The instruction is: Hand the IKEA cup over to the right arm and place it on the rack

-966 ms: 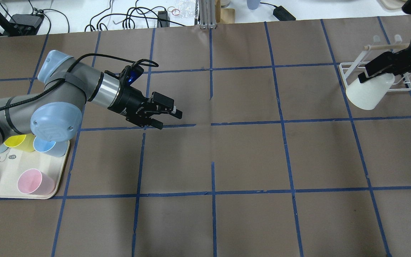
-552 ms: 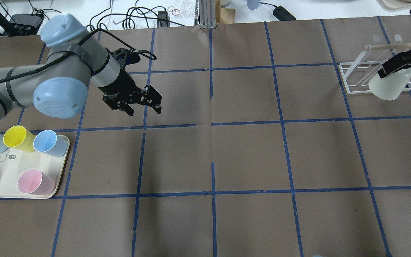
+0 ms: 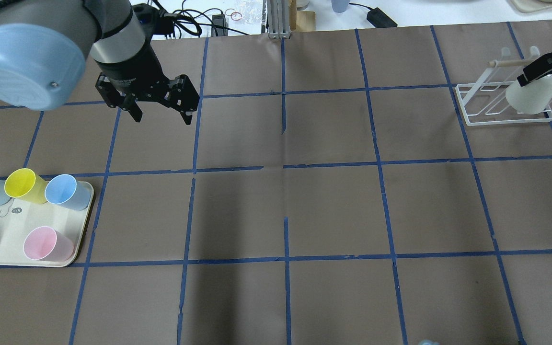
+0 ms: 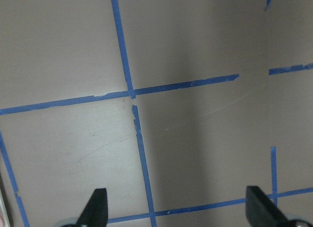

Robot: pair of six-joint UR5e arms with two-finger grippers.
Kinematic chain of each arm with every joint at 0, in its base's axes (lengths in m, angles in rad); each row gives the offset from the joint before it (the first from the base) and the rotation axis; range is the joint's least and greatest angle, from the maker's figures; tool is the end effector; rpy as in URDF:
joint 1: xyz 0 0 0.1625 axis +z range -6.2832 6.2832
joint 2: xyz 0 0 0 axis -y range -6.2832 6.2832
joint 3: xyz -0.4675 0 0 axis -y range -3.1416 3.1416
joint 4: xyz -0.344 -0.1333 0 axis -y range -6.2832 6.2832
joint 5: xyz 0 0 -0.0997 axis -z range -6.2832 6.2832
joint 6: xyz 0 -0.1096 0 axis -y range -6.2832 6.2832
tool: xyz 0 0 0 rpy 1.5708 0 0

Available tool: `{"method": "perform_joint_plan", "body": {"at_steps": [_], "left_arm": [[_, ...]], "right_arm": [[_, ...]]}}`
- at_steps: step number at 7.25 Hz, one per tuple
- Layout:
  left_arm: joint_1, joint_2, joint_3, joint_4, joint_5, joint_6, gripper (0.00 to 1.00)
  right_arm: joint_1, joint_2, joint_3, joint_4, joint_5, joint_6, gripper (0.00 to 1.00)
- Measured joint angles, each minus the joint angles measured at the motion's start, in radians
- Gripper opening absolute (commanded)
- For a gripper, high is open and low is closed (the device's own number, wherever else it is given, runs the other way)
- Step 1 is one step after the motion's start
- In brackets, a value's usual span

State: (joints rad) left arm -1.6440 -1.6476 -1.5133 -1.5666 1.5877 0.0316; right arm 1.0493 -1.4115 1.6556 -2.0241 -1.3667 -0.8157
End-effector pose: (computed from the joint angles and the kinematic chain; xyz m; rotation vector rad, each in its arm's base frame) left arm -0.1660 -0.4669 0.5109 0.1638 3.1200 0.0230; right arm -0.1281 -0.5351 0.4567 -0.4840 3.0405 -0.4491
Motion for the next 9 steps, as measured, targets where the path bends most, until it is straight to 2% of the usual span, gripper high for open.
{"method": "perform_joint_plan", "body": {"at_steps": [3,5,9], "left_arm": [[0.036,0.041,0.036,-0.054,0.031,-0.014,1.00],[0.102,0.064,-0.008,-0.051,0.014,-0.015,1.00],[0.108,0.081,-0.050,0.005,0.009,-0.023,1.00]], "right_arm": [[-0.001,0.047,-0.008,-0.046,-0.001,-0.003,0.23],[-0.002,0.071,-0.009,-0.082,-0.001,-0.004,0.24],[-0.002,0.108,-0.009,-0.144,-0.001,-0.005,0.24]]}}
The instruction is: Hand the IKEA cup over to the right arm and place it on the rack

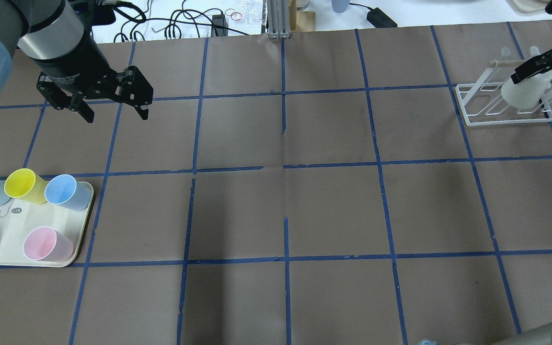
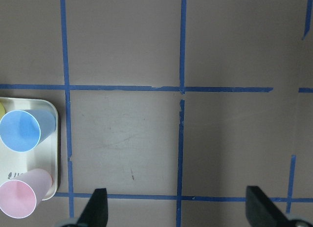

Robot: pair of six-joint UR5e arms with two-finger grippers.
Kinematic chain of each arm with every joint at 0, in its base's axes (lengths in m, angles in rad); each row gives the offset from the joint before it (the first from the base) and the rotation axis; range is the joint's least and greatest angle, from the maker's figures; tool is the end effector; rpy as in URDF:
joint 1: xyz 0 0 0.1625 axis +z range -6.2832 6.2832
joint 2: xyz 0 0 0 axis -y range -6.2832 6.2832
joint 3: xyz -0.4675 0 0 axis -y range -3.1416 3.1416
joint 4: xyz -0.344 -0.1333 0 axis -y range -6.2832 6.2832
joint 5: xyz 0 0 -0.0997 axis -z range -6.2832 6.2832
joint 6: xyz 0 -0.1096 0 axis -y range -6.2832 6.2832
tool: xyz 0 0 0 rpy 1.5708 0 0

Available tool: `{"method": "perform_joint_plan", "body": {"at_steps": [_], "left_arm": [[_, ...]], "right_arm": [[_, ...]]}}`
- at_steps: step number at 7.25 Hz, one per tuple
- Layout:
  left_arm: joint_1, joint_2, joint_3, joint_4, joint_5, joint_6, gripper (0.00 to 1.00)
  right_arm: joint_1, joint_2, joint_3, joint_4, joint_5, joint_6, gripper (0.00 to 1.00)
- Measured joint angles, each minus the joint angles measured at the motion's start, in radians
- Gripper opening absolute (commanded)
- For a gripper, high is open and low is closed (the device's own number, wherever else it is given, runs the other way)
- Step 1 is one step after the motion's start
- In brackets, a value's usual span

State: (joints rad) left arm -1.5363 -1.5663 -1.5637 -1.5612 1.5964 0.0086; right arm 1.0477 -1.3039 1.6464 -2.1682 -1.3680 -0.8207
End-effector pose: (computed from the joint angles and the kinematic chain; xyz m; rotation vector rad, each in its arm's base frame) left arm -0.1151 -0.4481 0.5266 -0.0408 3.1151 -0.0321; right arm -0.1506 -0.5721 0.4192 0.4995 -3.0596 0.5072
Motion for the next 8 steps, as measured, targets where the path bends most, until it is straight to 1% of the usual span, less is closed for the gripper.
{"method": "perform_joint_plan", "body": {"at_steps": [5,8], "left_arm": [[-0.039,-0.018,0.032,0.020,0.001,0.001,1.00],[-0.041,-0.028,0.029,0.010,0.001,0.000,1.00]], "right_arm": [[0.000,0.034,0.000,-0.003,0.000,0.003,0.24],[0.000,0.080,0.000,-0.048,-0.001,0.004,0.24]]}}
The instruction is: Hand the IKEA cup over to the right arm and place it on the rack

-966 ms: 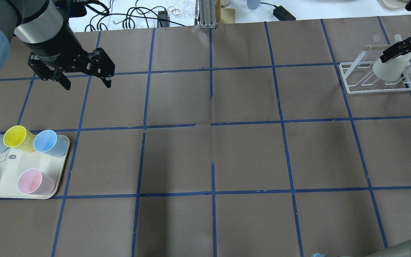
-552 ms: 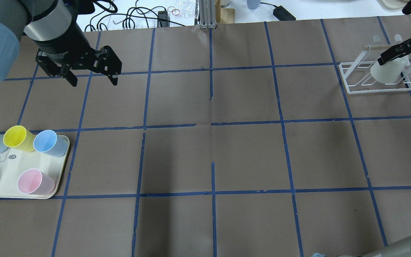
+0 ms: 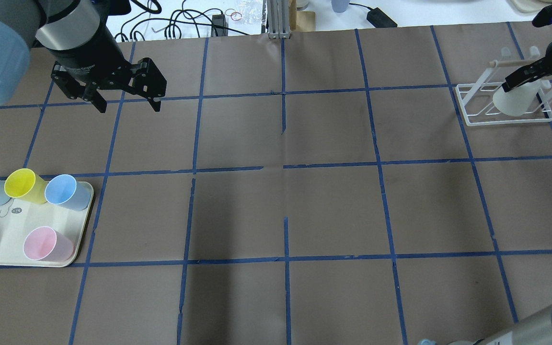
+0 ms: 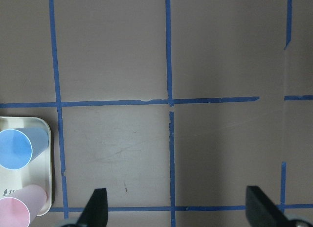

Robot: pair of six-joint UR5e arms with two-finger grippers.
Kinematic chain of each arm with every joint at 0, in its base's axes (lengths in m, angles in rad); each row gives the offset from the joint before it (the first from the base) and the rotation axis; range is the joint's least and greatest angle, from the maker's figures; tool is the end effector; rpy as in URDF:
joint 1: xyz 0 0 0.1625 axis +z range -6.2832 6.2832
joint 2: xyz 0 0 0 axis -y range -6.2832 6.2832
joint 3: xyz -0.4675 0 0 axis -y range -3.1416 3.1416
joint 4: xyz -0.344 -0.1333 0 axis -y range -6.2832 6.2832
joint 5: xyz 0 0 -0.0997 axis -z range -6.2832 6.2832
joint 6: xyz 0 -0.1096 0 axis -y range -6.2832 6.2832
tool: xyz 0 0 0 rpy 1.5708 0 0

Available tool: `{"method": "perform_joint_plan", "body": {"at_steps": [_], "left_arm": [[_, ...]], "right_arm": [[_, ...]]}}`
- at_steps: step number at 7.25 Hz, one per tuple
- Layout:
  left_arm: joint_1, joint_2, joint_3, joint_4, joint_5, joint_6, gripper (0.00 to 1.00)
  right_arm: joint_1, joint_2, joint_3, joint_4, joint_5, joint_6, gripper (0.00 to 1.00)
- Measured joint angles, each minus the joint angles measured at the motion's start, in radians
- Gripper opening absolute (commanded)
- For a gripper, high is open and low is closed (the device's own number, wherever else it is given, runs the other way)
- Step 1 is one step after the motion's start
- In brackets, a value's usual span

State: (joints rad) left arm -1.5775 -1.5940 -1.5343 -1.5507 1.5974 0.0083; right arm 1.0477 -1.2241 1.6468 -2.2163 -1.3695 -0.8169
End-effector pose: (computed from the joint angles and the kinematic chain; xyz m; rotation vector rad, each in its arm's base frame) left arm -0.1335 -0.4572 0.5283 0.0227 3.1144 -0.0520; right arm -0.1621 -0.5917 0.3784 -0.4864 3.0491 -0.4644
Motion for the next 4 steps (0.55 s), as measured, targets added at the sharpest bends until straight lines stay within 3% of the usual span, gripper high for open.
{"method": "perform_joint_plan", "body": {"at_steps": [2,4], "left_arm": [[-0.005,0.005,-0.005,-0.045,-0.001,0.004,1.00],[-0.003,0.013,-0.006,-0.066,-0.002,0.013,1.00]], "right_arm": [[-0.001,0.020,0.001,-0.008,-0.001,0.005,0.25],[0.000,0.031,0.001,-0.010,-0.001,0.011,0.39]]}}
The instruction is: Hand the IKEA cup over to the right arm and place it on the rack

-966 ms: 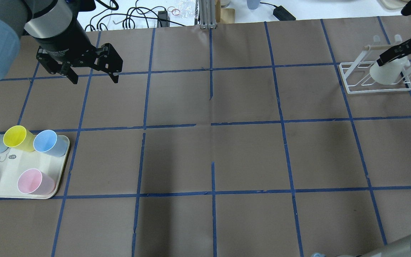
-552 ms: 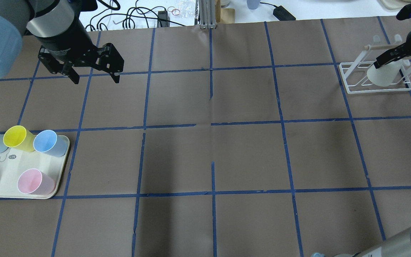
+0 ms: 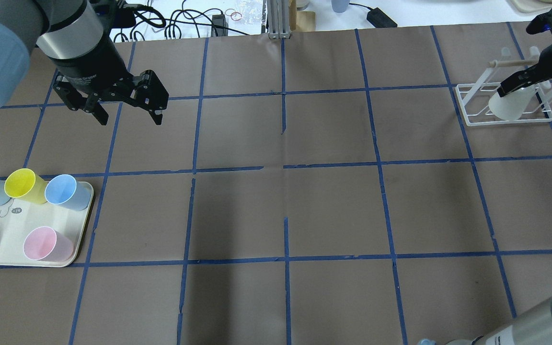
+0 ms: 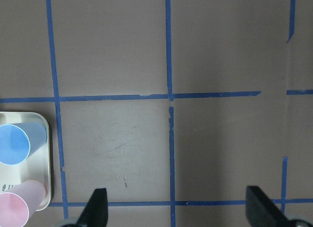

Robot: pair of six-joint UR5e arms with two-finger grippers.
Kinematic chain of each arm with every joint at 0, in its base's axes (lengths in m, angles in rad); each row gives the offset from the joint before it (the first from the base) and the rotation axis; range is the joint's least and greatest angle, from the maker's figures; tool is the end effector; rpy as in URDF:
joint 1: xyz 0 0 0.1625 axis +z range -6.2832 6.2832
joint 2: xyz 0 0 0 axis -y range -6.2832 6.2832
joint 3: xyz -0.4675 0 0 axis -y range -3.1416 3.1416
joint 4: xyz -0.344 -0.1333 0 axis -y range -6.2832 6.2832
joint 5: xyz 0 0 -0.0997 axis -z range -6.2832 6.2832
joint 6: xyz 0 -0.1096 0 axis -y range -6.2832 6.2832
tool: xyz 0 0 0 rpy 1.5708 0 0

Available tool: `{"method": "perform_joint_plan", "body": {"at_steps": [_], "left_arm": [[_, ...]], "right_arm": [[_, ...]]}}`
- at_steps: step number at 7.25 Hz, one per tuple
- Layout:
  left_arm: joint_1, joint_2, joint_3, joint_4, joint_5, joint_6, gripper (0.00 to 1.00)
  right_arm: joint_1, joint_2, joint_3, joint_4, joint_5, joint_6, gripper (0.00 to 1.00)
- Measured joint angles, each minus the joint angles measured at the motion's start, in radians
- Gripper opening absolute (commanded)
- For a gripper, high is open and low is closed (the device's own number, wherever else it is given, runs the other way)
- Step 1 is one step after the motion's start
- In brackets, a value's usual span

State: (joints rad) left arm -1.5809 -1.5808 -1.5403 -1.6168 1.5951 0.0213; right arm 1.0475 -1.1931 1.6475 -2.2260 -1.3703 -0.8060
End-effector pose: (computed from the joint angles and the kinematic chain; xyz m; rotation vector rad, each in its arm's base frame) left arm -0.1351 -0.4441 0.5250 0.0494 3.1168 0.0400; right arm -0.1658 -0.5978 0.3607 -0.4644 3.0420 -0.4349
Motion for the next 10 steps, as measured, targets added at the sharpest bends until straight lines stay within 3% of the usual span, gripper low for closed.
{"method": "perform_joint_plan", "body": {"at_steps": [2,4,8,10], "left_arm": [[0.003,0.004,-0.002,-0.001,-0.002,0.002,1.00],[0.000,-0.003,-0.001,0.001,-0.002,0.000,1.00],[-0.002,-0.010,0.002,0.006,0.001,0.000,1.00],[-0.002,-0.010,0.002,0.006,0.002,-0.003,1.00]], "right_arm": [[-0.001,0.012,0.000,-0.001,0.001,0.002,0.64],[-0.001,0.020,0.000,-0.003,0.002,0.002,1.00],[-0.001,0.009,0.000,0.008,-0.011,0.009,1.00],[0.002,-0.061,0.002,0.093,-0.050,0.073,1.00]]}}
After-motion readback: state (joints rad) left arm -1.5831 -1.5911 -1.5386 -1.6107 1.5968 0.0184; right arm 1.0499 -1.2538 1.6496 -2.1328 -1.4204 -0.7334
